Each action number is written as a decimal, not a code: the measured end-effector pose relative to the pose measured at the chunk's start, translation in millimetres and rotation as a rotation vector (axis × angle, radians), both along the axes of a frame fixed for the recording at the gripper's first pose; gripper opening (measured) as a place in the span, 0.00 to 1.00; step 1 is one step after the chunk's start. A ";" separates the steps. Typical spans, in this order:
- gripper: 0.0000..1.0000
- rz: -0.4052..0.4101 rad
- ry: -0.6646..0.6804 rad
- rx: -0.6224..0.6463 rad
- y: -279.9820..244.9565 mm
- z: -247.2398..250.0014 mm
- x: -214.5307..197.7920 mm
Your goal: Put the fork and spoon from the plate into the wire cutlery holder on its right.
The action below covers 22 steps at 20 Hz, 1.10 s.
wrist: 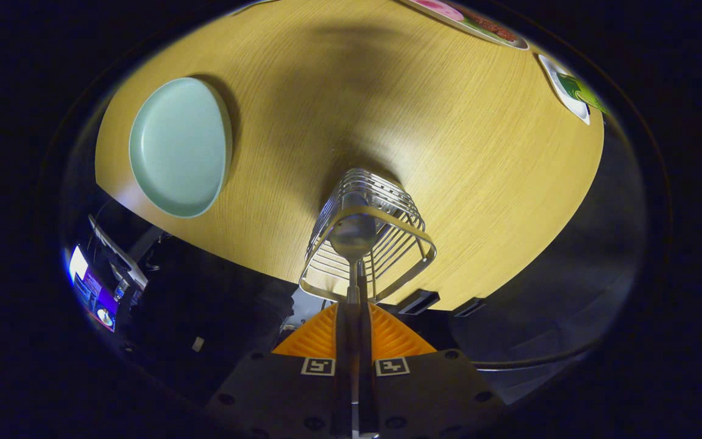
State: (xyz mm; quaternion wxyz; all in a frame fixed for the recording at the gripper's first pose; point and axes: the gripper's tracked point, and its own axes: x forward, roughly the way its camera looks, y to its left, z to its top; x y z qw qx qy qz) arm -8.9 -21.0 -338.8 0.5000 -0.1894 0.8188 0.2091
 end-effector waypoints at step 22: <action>0.99 -0.427 -1.067 0.494 24.9 148.8 50.2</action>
